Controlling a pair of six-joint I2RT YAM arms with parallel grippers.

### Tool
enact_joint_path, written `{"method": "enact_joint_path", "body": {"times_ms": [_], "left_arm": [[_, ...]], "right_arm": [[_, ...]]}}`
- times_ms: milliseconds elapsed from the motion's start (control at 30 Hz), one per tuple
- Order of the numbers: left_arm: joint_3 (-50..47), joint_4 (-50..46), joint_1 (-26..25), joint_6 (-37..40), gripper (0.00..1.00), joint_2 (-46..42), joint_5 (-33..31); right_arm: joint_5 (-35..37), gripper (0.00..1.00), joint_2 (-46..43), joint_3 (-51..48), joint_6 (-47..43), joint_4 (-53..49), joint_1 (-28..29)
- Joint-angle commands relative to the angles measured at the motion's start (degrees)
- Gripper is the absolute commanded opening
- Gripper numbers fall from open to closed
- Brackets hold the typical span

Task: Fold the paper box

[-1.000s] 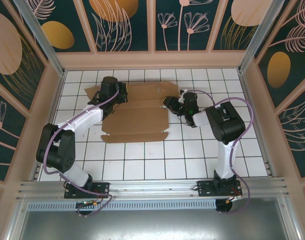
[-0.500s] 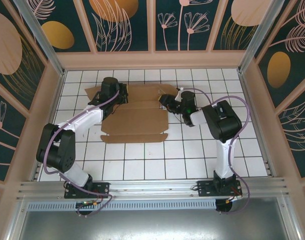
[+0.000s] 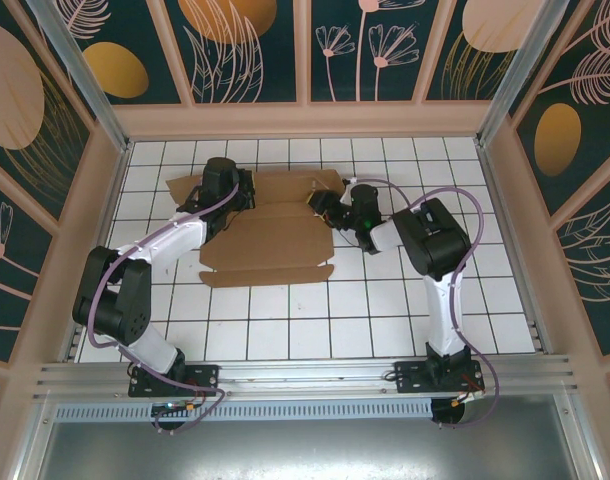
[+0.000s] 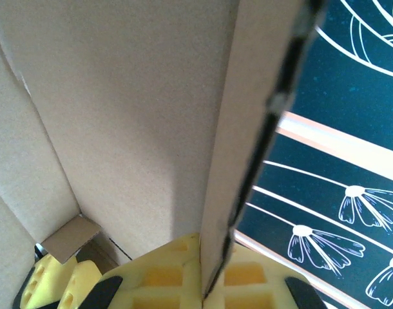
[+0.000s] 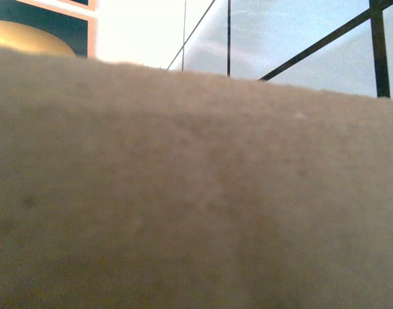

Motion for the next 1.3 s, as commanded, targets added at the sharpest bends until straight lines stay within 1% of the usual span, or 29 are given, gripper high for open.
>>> {"method": "enact_joint_path", "body": {"times_ms": [0, 100, 200, 333, 467, 567, 667, 733, 800, 867, 933, 967, 1033, 1067, 1133, 1200, 1267], "left_arm": [[-1.84, -1.17, -0.92, -3.04, 0.00, 1.14, 3.46], [-2.28, -2.09, -0.82, -2.83, 0.00, 0.85, 2.19], [-1.81, -6.03, -0.52, -1.22, 0.00, 0.32, 0.06], [-1.81, -7.70, -0.35, -0.81, 0.00, 0.65, -1.08], [-1.45, -7.98, -0.13, 0.17, 0.00, 1.49, -2.03], [-1.34, -7.80, 0.01, 0.83, 0.00, 2.21, -1.77], [-1.26, -7.67, 0.01, 1.39, 0.00, 2.81, -1.50], [-1.45, -7.08, 0.01, 1.63, 0.00, 3.00, -1.12], [-1.32, -6.81, 0.05, 2.01, 0.00, 3.12, -0.60], [-1.19, -6.88, 0.07, 2.45, 0.00, 3.14, -0.37], [-1.18, -6.86, 0.09, 2.61, 0.00, 3.15, -0.16], [-1.18, -6.79, 0.09, 2.60, 0.00, 3.20, 0.01], [-1.14, -6.71, 0.18, 2.64, 0.00, 3.37, 0.43], [-1.10, -6.70, 0.16, 2.64, 0.00, 3.51, 0.65], [-1.02, -6.53, 0.18, 2.62, 0.00, 3.73, 1.09], [-0.93, -6.44, 0.18, 2.64, 0.00, 4.03, 1.53], [-1.01, -6.27, 0.18, 2.55, 0.00, 4.08, 1.82]], "right_arm": [[-1.33, 0.49, 1.44, -0.15, 2.19, 3.80, 1.20], [0.24, 0.50, -0.42, -1.65, -0.15, 1.39, 0.70], [0.13, 0.52, -3.54, -3.75, -3.72, -1.44, -0.81], [0.16, 0.55, -8.92, -6.70, -11.00, -8.03, -2.86], [1.56, 0.58, -14.82, -9.56, -19.11, -15.80, -3.58], [2.09, 0.57, -19.36, -10.46, -25.74, -23.03, -3.72], [6.65, 0.50, -26.83, -12.72, -32.33, -27.91, -3.72], [12.72, 0.49, -32.62, -14.55, -37.16, -29.04, -3.65], [16.53, 0.49, -36.48, -15.51, -43.87, -28.64, -4.15], [18.56, 0.54, -39.45, -17.42, -54.90, -24.50, -4.02], [21.33, 0.61, -39.32, -16.92, -63.15, -22.44, -4.35], [22.21, 0.64, -38.05, -14.94, -66.96, -23.54, -4.78], [21.03, 0.69, -35.13, -11.53, -72.77, -24.90, -5.45], [19.95, 0.73, -33.71, -10.20, -75.03, -25.00, -5.63], [17.70, 0.75, -30.43, -7.06, -77.68, -26.26, -6.29], [14.91, 0.75, -26.93, -3.11, -77.92, -28.96, -7.26], [12.66, 0.74, -24.27, -0.80, -77.30, -29.42, -7.92]]}}
